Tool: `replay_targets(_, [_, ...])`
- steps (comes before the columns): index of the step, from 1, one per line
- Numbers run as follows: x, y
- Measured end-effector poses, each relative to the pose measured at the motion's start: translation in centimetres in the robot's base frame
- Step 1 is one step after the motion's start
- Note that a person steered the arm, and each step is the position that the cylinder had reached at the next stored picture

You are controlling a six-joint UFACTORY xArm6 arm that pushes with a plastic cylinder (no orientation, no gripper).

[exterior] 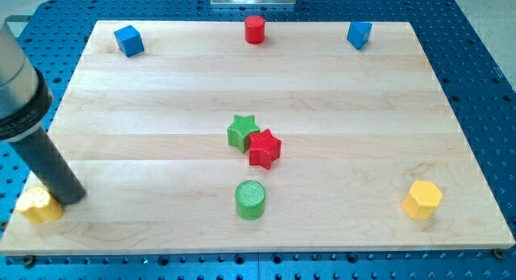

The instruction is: Move the green star and red star in the opposite direction

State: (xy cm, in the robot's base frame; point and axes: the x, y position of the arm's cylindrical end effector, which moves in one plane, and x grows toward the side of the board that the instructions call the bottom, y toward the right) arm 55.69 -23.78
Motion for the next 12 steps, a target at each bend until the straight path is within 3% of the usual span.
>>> replay_targets(3, [0.2, 0.7])
replay_targets(5, [-0.7, 20.3])
replay_targets(6, [-6.9, 25.2])
replay_targets(8, [-15.1, 36.0])
replay_targets(10, [-19.1, 36.9])
replay_targets(12, [-19.0, 42.7])
